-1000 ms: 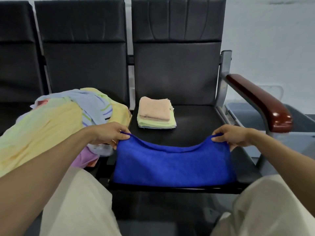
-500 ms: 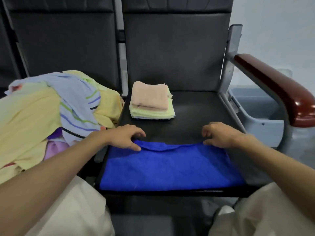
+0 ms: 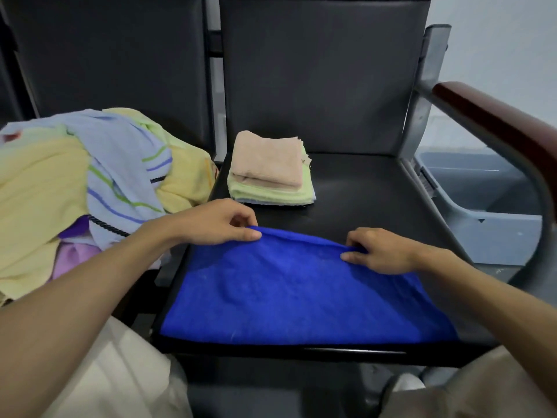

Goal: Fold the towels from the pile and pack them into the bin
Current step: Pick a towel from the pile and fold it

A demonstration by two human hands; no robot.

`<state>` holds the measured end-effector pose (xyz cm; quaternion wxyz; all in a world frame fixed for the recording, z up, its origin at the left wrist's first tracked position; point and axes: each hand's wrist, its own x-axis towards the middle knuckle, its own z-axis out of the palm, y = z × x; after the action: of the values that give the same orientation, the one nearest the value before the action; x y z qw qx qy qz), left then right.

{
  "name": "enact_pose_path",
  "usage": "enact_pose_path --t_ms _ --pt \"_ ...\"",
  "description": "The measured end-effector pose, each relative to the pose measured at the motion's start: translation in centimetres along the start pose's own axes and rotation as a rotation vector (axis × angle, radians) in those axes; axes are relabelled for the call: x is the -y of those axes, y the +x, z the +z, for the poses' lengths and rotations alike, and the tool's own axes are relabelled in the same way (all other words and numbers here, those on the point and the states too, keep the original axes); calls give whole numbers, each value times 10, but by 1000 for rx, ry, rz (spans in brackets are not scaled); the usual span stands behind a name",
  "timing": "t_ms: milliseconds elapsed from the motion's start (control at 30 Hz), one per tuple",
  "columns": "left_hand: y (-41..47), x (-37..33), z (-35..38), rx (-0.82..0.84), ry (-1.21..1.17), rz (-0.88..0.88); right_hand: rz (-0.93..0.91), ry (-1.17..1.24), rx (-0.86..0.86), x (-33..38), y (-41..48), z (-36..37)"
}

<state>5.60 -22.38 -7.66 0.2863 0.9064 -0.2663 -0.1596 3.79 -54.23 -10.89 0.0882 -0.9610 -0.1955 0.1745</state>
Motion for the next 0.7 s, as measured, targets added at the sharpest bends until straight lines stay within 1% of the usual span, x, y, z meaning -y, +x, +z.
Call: enact_pose_path --t_ms 67,133,233,333,433,500,567,600,633,667,700 --pt "-2 5 0 19 98 -38 37 70 -55 -4 -1 -3" --pt "-4 9 -1 36 198 -94 80 84 -90 -10 -1 -5" --pt "-8 18 -7 53 134 -170 127 10 -102 -22 -1 -4" --pt "-14 28 -13 71 102 -206 184 -75 -90 -33 -2 -5" --pt "-15 37 -13 -12 112 -262 224 -81 -123 -36 -3 -5" --pt "-12 42 -10 -83 205 -288 236 -242 -207 -32 -3 -5" --pt "-9 45 -6 -151 241 -330 190 -396 -305 -25 -3 -1" --pt "-7 46 -6 -192 215 -359 121 -378 -349 -18 -3 -2" --pt "-7 44 -6 -232 173 -392 32 -298 -357 -9 -4 -3" --pt "-8 42 -6 -262 121 -429 -64 -175 -318 1 -4 -3" --pt "-9 37 -7 -273 69 -463 -147 -57 -239 9 -5 -2"
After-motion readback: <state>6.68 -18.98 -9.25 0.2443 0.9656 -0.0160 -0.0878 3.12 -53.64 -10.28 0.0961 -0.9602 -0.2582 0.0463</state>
